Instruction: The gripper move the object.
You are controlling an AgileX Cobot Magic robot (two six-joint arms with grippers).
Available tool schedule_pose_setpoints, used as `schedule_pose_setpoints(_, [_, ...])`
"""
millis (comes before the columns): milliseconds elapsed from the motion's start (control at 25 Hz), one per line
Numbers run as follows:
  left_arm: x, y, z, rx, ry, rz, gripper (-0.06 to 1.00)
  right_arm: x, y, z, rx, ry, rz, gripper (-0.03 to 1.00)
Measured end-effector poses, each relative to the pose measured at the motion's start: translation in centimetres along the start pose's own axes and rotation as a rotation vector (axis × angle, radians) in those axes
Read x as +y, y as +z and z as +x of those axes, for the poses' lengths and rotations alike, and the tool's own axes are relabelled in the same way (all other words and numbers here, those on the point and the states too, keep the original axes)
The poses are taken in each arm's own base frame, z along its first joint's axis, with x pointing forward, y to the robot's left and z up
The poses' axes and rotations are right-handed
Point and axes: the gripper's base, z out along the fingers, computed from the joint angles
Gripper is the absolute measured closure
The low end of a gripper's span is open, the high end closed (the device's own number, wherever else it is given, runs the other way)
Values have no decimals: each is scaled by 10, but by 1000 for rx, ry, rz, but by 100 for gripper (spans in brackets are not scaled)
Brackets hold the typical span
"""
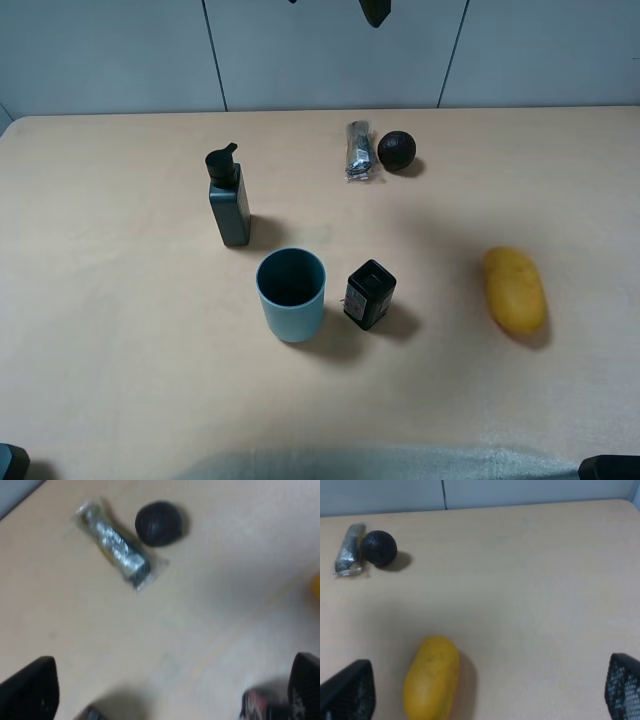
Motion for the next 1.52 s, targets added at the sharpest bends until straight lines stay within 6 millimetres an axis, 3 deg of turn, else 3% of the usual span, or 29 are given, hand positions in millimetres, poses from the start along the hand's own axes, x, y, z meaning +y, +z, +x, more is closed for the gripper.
schedule_pose_setpoints(400, [22,-70,50,23,23,-40,2,0,0,0,0,0,0,27])
schedule_pose_setpoints(880, [34,-139,139,33,-5,-108,2,0,0,0,0,0,0,27])
schedule_pose_setpoints(1200, [28,-176,208,2,-31,-187,2,0,0,0,0,0,0,27])
schedule_pose_setpoints(1520, [23,-200,254,-60,-18,-256,2,0,0,0,0,0,0,27])
